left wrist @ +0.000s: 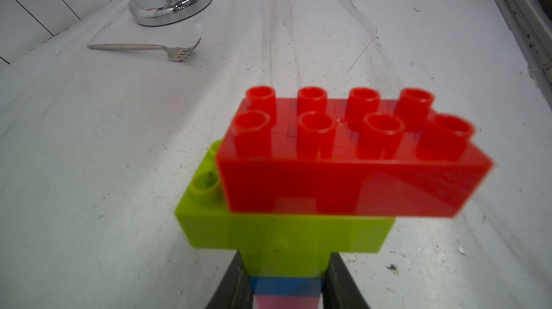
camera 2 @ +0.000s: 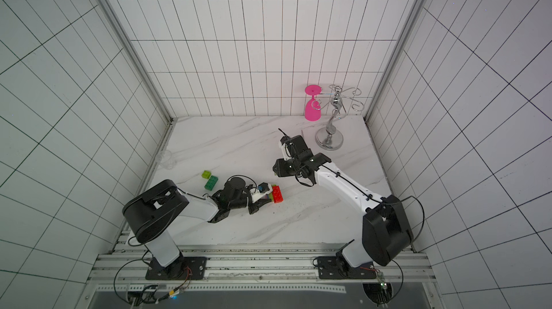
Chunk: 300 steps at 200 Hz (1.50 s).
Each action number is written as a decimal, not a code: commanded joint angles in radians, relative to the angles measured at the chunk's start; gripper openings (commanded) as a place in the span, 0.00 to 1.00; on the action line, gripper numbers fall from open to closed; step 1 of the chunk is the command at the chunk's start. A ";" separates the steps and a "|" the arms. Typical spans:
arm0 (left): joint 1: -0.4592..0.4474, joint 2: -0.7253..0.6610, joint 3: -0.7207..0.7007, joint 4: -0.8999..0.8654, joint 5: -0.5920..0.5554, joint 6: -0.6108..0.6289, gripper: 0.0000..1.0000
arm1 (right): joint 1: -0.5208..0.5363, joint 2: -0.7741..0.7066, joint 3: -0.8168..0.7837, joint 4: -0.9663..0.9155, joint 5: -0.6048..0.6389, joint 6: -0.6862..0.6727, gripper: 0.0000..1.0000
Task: Assemble a spoon with lego
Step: Assemble the lego brick with the lego brick.
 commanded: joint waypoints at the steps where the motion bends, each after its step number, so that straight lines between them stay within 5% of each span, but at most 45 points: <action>1: -0.001 0.031 0.033 0.062 0.039 -0.010 0.00 | 0.010 0.033 -0.028 0.059 -0.021 -0.014 0.25; 89: -0.001 0.095 0.041 0.122 0.052 -0.037 0.00 | 0.052 0.081 -0.058 0.018 0.062 -0.059 0.25; 300: -0.001 0.112 0.053 0.102 0.041 -0.032 0.00 | 0.041 0.065 0.055 -0.190 -0.002 -0.071 0.24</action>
